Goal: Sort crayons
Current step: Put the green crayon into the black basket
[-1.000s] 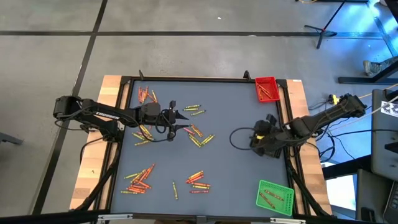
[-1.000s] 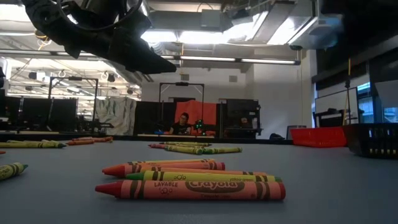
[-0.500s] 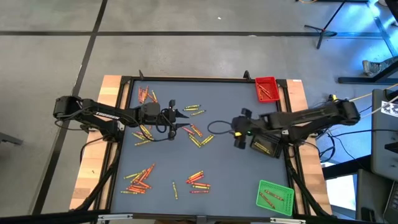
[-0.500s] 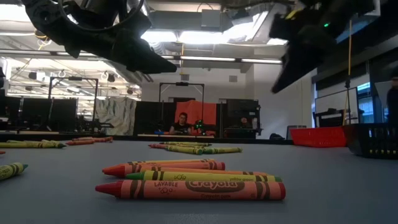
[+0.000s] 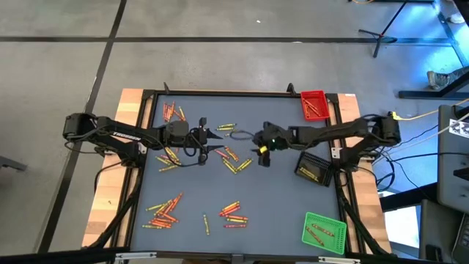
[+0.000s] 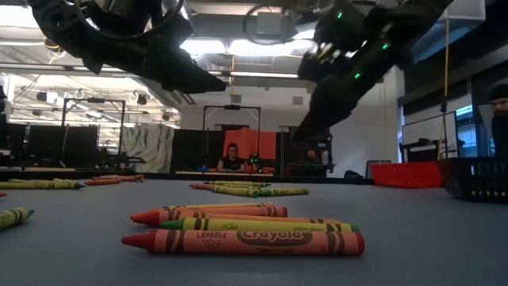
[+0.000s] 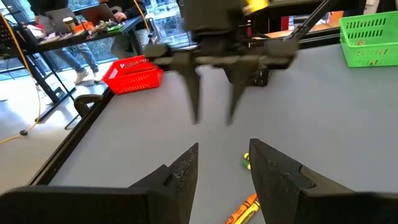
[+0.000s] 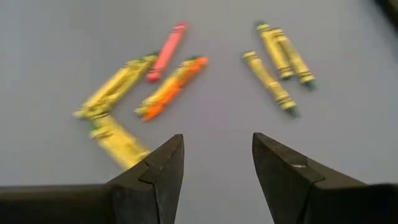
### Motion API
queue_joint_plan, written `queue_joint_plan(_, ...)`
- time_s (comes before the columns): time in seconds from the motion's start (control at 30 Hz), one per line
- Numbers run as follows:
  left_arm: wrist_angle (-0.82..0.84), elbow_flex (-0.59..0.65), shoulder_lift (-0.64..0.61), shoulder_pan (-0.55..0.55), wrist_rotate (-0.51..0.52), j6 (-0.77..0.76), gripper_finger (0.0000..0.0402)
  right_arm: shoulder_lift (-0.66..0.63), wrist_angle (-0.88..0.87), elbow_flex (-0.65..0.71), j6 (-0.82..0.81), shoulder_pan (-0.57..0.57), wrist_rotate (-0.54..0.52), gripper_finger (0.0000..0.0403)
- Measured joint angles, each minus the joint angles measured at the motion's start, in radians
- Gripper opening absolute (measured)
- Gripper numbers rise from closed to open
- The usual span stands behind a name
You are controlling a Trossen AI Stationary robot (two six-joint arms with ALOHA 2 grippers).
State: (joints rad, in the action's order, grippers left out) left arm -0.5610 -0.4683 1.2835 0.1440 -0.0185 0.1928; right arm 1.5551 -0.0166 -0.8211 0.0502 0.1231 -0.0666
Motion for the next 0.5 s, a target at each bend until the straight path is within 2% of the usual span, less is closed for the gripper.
queue_joint_plan(0.1,-0.001,0.0,0.0,0.0,0.001,0.0,0.0127,0.039,0.047,0.0,0.069,0.071,0.021,0.0189)
queue_joint_plan(0.3,-0.001,0.0,0.0,0.0,0.001,0.0,0.0127,0.129,0.126,-0.031,0.117,0.204,0.161,0.0189)
queue_joint_plan(0.5,-0.001,0.0,0.0,0.0,0.002,0.0,0.0127,0.227,0.134,-0.108,0.166,0.266,0.289,0.0188)
